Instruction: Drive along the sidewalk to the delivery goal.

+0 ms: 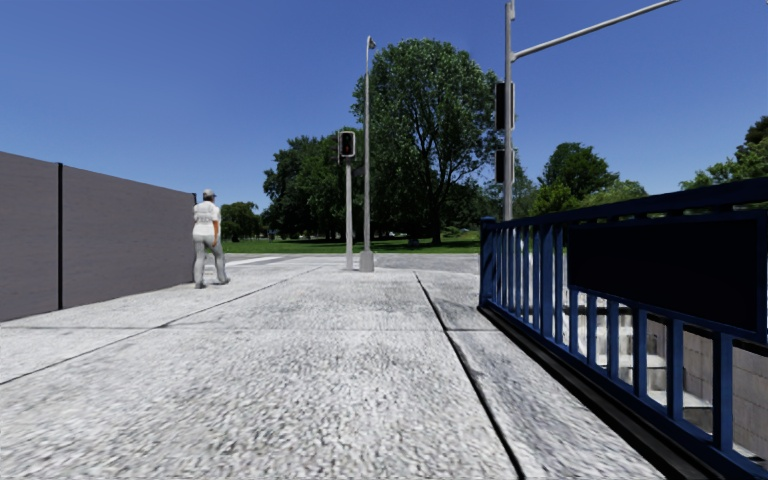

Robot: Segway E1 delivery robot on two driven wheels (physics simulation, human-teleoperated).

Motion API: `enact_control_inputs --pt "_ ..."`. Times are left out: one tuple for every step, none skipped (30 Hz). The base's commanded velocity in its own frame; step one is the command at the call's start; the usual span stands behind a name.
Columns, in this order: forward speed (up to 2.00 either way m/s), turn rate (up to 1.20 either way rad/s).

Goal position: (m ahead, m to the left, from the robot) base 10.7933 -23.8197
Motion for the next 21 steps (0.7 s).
enact_control_inputs --pt "2.0 0.0" --pt "2.0 0.0" --pt "2.0 0.0" --pt "2.0 0.0" --pt "2.0 0.0" --pt "2.0 0.0" --pt "2.0 0.0" --pt "2.0 0.0" --pt "2.0 0.0" --pt "2.0 0.0" --pt "2.0 0.0" --pt "2.0 0.0" --pt "2.0 0.0" --pt "2.0 0.0" --pt "2.0 0.0" --pt "2.0 0.0" --pt "2.0 0.0" --pt "2.0 0.0" --pt "2.0 0.0" --pt "2.0 0.0" --pt "2.0 0.0"
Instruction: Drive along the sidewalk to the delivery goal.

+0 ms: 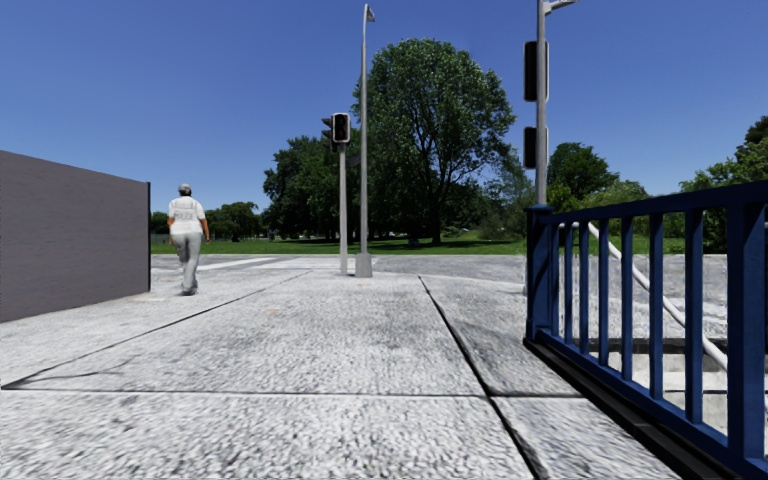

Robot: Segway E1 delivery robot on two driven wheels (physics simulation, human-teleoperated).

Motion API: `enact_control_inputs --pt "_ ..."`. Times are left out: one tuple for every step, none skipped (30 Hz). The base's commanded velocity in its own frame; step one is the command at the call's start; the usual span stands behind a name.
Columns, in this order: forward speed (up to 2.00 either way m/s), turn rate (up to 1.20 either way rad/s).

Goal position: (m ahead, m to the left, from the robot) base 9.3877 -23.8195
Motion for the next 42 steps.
enact_control_inputs --pt "2.0 0.0" --pt "2.0 0.0" --pt "2.0 0.0" --pt "2.0 0.0" --pt "2.0 0.0" --pt "2.0 0.0" --pt "2.0 0.0" --pt "2.0 0.0" --pt "2.0 0.0" --pt "2.0 0.0" --pt "2.0 0.0" --pt "2.0 0.0" --pt "2.0 0.0" --pt "2.0 0.0" --pt "2.0 0.0" --pt "2.0 0.0" --pt "2.0 0.0" --pt "2.0 0.0" --pt "2.0 0.0" --pt "2.0 0.0" --pt "2.0 0.0" --pt "2.0 0.0" --pt "2.0 -0.07" --pt "2.0 -0.07" --pt "2.0 -0.32" --pt "2.0 -0.59" --pt "2.0 -0.59" --pt "2.0 -0.79" --pt "2.0 -0.85" --pt "2.0 -0.88" --pt "2.0 -0.88" --pt "2.0 -0.88" --pt "2.0 -0.89" --pt "2.0 -0.89" --pt "2.0 -0.89" --pt "2.0 -0.89" --pt "2.0 -0.95" --pt "2.0 -0.95" --pt "2.0 -1.02" --pt "2.0 -1.04" --pt "2.0 -1.04" --pt "2.0 -1.04"
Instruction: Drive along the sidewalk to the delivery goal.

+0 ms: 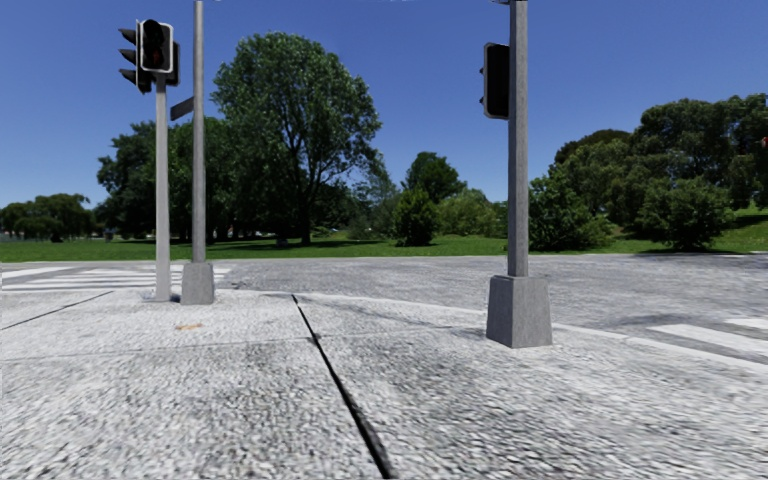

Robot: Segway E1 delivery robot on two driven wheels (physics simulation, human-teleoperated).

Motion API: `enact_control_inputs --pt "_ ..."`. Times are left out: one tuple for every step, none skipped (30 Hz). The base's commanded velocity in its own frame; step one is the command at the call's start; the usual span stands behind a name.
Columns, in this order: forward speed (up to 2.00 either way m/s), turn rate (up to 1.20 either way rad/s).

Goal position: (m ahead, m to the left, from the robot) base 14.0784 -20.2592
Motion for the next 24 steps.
enact_control_inputs --pt "2.0 -1.05" --pt "2.0 -1.05" --pt "2.0 -1.05" --pt "2.0 -1.05" --pt "2.0 -1.05" --pt "2.0 -1.05" --pt "2.0 -1.05" --pt "2.0 -1.05" --pt "2.0 -1.05" --pt "2.0 -1.05" --pt "2.0 -1.05" --pt "2.0 -1.05" --pt "2.0 -1.05" --pt "2.0 -1.05" --pt "2.0 -1.05" --pt "2.0 -1.05" --pt "2.0 -1.05" --pt "2.0 -1.05" --pt "2.0 -1.05" --pt "2.0 -1.05" --pt "2.0 -1.04" --pt "2.0 -1.02" --pt "2.0 -1.02" --pt "2.0 -0.99"
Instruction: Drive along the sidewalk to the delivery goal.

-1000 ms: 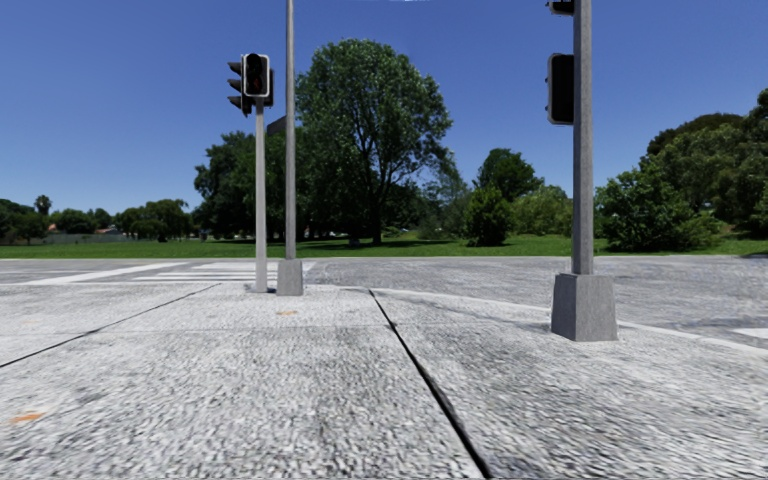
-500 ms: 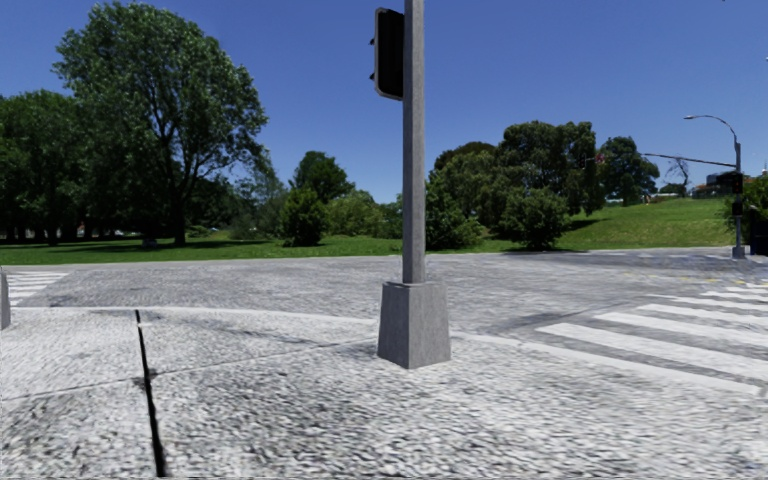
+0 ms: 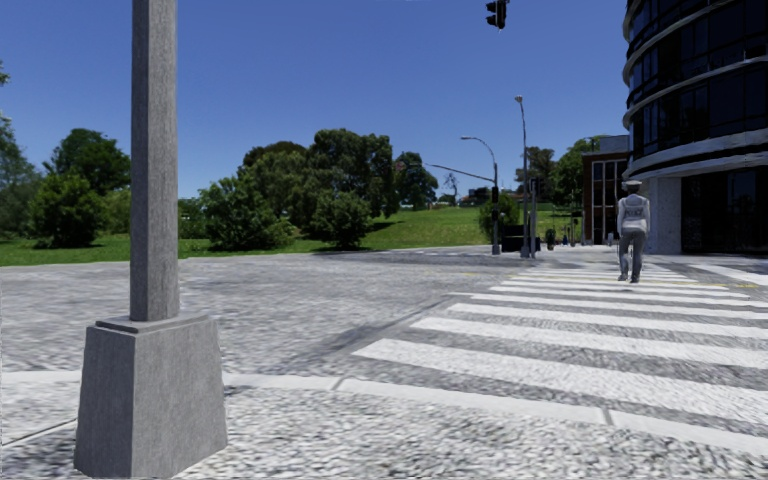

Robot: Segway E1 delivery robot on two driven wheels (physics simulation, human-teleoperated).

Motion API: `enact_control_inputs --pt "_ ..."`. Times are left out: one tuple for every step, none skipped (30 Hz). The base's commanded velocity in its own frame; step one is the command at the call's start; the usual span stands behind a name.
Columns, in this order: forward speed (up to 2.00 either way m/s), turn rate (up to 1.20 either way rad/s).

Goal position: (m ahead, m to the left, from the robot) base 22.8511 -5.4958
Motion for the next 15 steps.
enact_control_inputs --pt "2.0 -0.99" --pt "2.0 -0.99" --pt "2.0 -0.99" --pt "2.0 -0.99" --pt "2.0 -0.98" --pt "2.0 -0.98" --pt "2.0 -0.98" --pt "2.0 -0.96" --pt "2.0 -0.94" --pt "2.0 -0.93" --pt "2.0 -0.93" --pt "2.0 -0.83" --pt "2.0 -0.05" --pt "2.0 -0.05" --pt "2.0 0.0"
